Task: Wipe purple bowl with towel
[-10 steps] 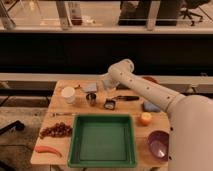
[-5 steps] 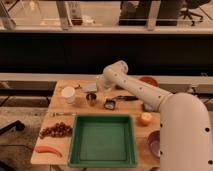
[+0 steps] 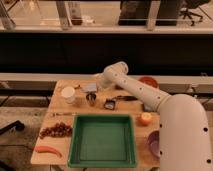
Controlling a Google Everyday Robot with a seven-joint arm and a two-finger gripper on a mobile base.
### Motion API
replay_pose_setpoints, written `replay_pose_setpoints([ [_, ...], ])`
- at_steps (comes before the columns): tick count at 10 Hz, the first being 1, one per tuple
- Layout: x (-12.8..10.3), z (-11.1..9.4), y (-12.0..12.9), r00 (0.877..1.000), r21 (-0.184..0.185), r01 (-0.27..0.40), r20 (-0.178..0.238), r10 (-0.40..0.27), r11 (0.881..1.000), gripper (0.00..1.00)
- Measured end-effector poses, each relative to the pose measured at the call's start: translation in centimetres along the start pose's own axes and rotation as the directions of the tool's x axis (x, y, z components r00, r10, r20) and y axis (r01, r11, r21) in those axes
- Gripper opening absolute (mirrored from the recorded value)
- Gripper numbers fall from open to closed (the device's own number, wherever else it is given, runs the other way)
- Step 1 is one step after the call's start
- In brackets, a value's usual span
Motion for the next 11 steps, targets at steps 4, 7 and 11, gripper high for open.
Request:
replay_pose_setpoints([
  [4,-0.4,1.7,-0.7,0.999,0.018,0.022,0.029,-0.023,1.000,0.80],
  [7,-0.7,3.0,-1.0,0.998,0.022,0.034,0.051,-0.035,0.999,0.80],
  [11,-1.0,3.9,-1.3,0.996,0.029,0.050,0.070,-0.052,0.998,0.80],
])
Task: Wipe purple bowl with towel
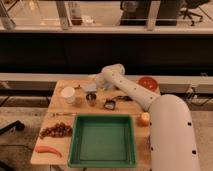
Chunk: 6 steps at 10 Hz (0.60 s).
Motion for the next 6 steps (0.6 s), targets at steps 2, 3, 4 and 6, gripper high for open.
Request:
replay_pose_setpoints([
  [2,-0.2,0.5,-0.2,1.000,0.006,0.009,0.009,-0.009,1.000,0.80],
  [3,-0.3,0.7,-0.3,1.000,0.008,0.013,0.014,-0.013,1.000,0.80],
  [4,-0.4,1.1,-0.3,1.000,0.006,0.016,0.021,-0.016,1.000,0.80],
  [6,-0.5,1.6,-0.2,0.999,0.003,0.016,0.029,-0.016,1.000,0.80],
])
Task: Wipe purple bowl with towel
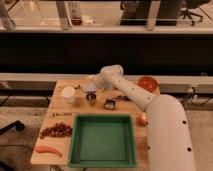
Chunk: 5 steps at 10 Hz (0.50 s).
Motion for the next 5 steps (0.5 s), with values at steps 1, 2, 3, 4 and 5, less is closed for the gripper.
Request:
replay_pose_setpoints([
  [1,0.07,0.39,0.04,1.000,-0.001,0.000,0.004,0.000,1.000,0.80],
  [2,0.18,0.75,0.12,1.000,-0.003,-0.002,0.006,0.002,1.000,0.80],
  [3,0.32,1.02,0.16,1.000,-0.004,-0.004,0.008,0.004,1.000,0.80],
  [4,0.57,1.30,0.17,1.000,-0.004,-0.007,0.007,0.007,1.000,0.80],
  [5,0.82,1.38,0.05,1.000,0.000,-0.008,0.004,0.008,1.000,0.80],
])
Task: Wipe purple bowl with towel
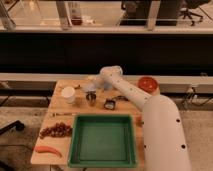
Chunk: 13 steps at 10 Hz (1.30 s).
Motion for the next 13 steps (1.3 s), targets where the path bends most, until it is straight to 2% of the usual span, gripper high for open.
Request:
replay_pose_setpoints([
  [8,0.9,0.9,-0.7,1.000,0.022,0.000,-0.010,0.000,1.000,0.80],
  [13,0.9,1.2,-0.5,0.999,0.062,0.037,-0.017,-0.036,0.997,0.80],
])
